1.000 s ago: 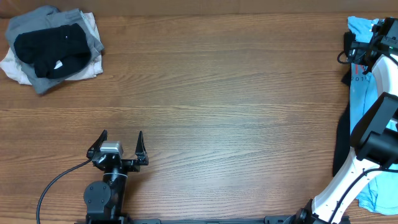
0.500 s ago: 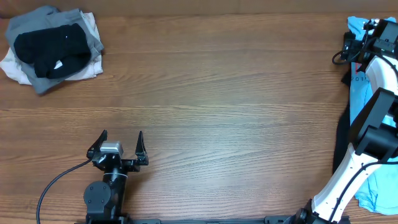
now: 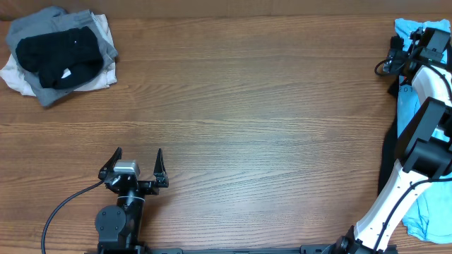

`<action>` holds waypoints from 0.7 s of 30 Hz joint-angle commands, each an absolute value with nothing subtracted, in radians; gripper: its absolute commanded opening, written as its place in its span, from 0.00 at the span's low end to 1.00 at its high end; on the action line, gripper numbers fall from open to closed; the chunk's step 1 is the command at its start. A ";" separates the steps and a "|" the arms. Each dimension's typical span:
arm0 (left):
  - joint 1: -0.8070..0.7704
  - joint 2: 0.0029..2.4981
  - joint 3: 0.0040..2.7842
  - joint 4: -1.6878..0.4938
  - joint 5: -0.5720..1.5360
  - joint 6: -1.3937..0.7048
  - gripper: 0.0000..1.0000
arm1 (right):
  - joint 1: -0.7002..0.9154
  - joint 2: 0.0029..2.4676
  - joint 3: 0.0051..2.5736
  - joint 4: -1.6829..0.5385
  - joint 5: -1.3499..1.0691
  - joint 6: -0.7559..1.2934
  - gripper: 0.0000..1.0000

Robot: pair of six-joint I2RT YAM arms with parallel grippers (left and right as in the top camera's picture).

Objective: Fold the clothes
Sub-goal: 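Reach the right gripper to the light-blue T-shirt at the right edge and grasp it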

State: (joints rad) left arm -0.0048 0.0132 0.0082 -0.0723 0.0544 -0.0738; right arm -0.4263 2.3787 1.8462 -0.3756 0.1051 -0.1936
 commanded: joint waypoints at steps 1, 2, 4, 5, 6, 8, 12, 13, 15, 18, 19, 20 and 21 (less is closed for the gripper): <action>0.001 0.004 0.005 -0.074 0.048 -0.056 1.00 | -0.442 2.386 1.873 -0.372 0.111 -0.179 0.90; 0.001 0.004 0.005 -0.074 0.048 -0.056 1.00 | -0.447 2.386 1.873 -0.372 0.111 -0.179 0.89; 0.001 0.004 0.005 -0.074 0.048 -0.056 1.00 | -0.455 2.386 1.873 -0.371 0.111 -0.179 0.88; 0.001 0.004 0.005 -0.074 0.048 -0.056 1.00 | -0.460 2.386 1.873 -0.371 0.111 -0.179 0.87; 0.001 0.004 0.005 -0.074 0.048 -0.056 1.00 | -0.464 2.386 1.873 -0.372 0.112 -0.179 0.86; 0.001 0.004 0.005 -0.074 0.048 -0.056 1.00 | -0.472 2.386 1.873 -0.377 0.115 -0.179 0.86; 0.001 0.004 0.005 -0.074 0.048 -0.056 1.00 | -0.487 2.386 1.872 -0.377 0.114 -0.179 0.87; 0.001 0.004 0.005 -0.074 0.048 -0.056 1.00 | -0.488 2.386 1.872 -0.376 0.114 -0.179 0.87; 0.001 0.005 0.005 -0.074 0.048 -0.056 1.00 | -0.488 2.386 1.872 -0.374 0.114 -0.180 0.87; 0.001 0.004 0.005 -0.074 0.048 -0.056 1.00 | -0.488 2.389 1.872 -0.375 0.114 -0.183 0.84; 0.001 0.004 0.005 -0.074 0.048 -0.056 1.00 | -0.488 2.393 1.872 -0.374 0.113 -0.183 0.84; 0.001 0.004 0.005 -0.074 0.048 -0.056 1.00 | -0.488 2.399 1.872 -0.374 0.114 -0.184 0.84; 0.001 0.004 0.005 -0.074 0.048 -0.056 1.00 | -0.488 2.403 1.872 -0.375 0.114 -0.183 0.84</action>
State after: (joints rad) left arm -0.0048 0.0132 0.0082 -0.0723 0.0547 -0.0738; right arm -0.4900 2.3821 1.8462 -0.3813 0.1104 -0.1871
